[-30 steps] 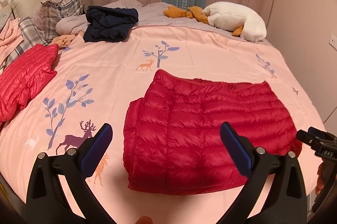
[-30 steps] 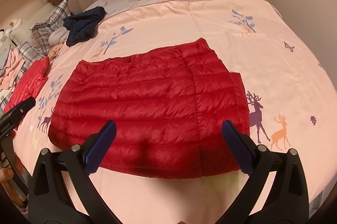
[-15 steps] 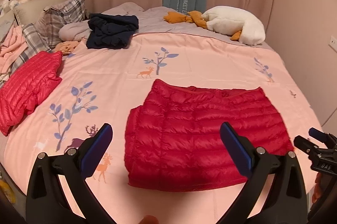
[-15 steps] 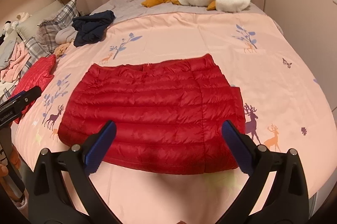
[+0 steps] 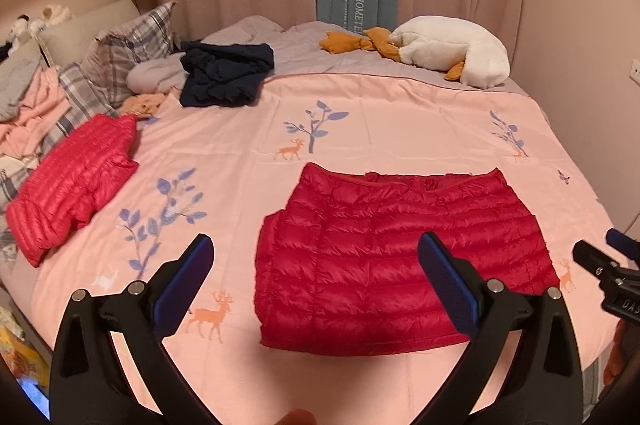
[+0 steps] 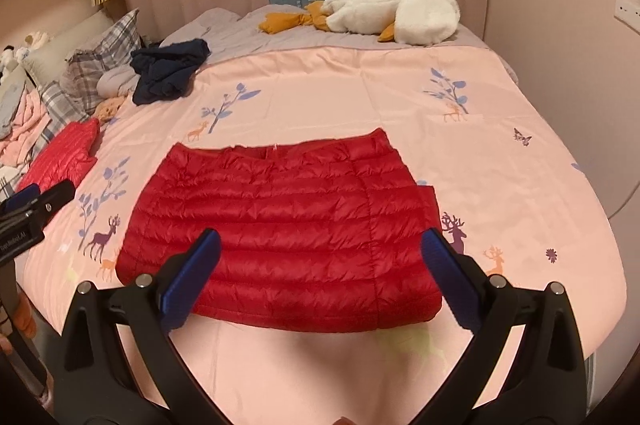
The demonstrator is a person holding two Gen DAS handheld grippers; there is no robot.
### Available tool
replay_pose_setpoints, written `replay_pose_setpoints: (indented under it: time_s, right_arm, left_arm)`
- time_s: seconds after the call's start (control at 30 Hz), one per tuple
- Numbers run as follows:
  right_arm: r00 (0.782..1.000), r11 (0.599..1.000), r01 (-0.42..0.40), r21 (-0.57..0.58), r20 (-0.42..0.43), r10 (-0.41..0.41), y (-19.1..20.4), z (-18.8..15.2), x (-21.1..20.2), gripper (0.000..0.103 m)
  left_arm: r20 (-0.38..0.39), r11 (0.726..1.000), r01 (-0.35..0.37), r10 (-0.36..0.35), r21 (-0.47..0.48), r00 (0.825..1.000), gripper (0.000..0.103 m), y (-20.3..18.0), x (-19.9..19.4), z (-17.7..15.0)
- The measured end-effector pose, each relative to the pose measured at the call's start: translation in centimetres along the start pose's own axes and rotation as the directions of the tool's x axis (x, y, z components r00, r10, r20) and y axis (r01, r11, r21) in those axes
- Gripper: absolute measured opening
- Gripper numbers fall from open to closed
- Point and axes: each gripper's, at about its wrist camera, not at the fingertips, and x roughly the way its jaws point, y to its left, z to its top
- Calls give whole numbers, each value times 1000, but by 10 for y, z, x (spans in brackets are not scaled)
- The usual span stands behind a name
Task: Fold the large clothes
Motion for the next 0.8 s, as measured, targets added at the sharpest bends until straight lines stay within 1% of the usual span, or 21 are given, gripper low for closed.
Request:
replay_pose_setpoints:
  time_s: [0.17,0.2,0.37,0.47,0.63,0.8]
  right_arm:
    - [999,1000,2,-9,46,-1,3,9,-17,101]
    - [999,1000,3,-12,52,-3,4,10,-22,101]
    - [996,999,31,-27,81,-28,13,14,-38,101]
    - [998,999,38,-29,59,-36,17,7,-34,101]
    - [998,998,52,-31,-16,-53,22,-13,-13,101]
    - [997,998,50,-35,-51,-52,25,-22,-2,101]
  left_arm:
    - [19,1000,1,-1,5,1000,102,-2,-12,6]
    - [25,1000,-8,7,10,1000,102,-3,-16,7]
    - [41,1000,-19,18,22,999,102,-7,-27,9]
    - [29,999,-22,21,30,999,102,-10,-27,5]
    - [-42,999,-13,14,39,999,102,-14,-13,-10]
    - [-89,999,-12,16,53,996,102,-18,-4,-21]
